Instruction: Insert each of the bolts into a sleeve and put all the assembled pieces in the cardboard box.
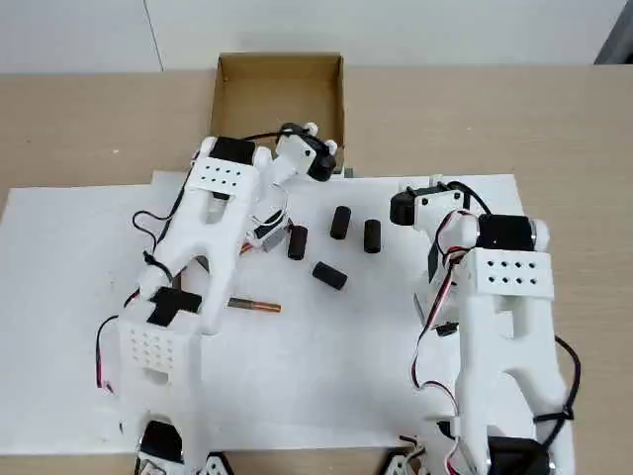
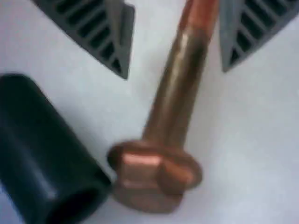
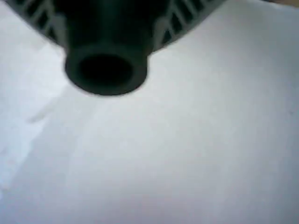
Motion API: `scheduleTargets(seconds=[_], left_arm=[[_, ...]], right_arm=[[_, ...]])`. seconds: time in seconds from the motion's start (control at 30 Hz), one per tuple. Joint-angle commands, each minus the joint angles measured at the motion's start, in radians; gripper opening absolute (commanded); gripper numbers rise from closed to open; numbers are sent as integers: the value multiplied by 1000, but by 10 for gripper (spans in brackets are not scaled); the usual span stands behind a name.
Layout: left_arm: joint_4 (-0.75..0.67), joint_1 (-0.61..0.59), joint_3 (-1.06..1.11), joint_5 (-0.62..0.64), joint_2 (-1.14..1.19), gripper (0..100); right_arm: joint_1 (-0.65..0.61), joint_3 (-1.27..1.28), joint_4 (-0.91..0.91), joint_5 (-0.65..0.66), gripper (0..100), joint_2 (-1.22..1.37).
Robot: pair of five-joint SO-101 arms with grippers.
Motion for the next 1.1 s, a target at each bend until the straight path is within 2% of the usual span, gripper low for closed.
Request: scheduleTargets(seconds=[0.0, 0.43, 0.6, 0.9, 1.07], left_arm=[[-12, 3, -93, -8, 35, 127], [55, 41, -394, -5, 279, 119], [57, 46, -461, 32, 362, 21], [176, 63, -565, 38, 384, 6], [213, 60, -713, 77, 381, 6]], right_arm=[[4, -5, -15, -6, 4, -33], [4, -5, -12, -6, 4, -36], [4, -5, -7, -6, 4, -41], [2, -12, -4, -6, 4, -44], [2, -46, 36, -11, 4, -133]])
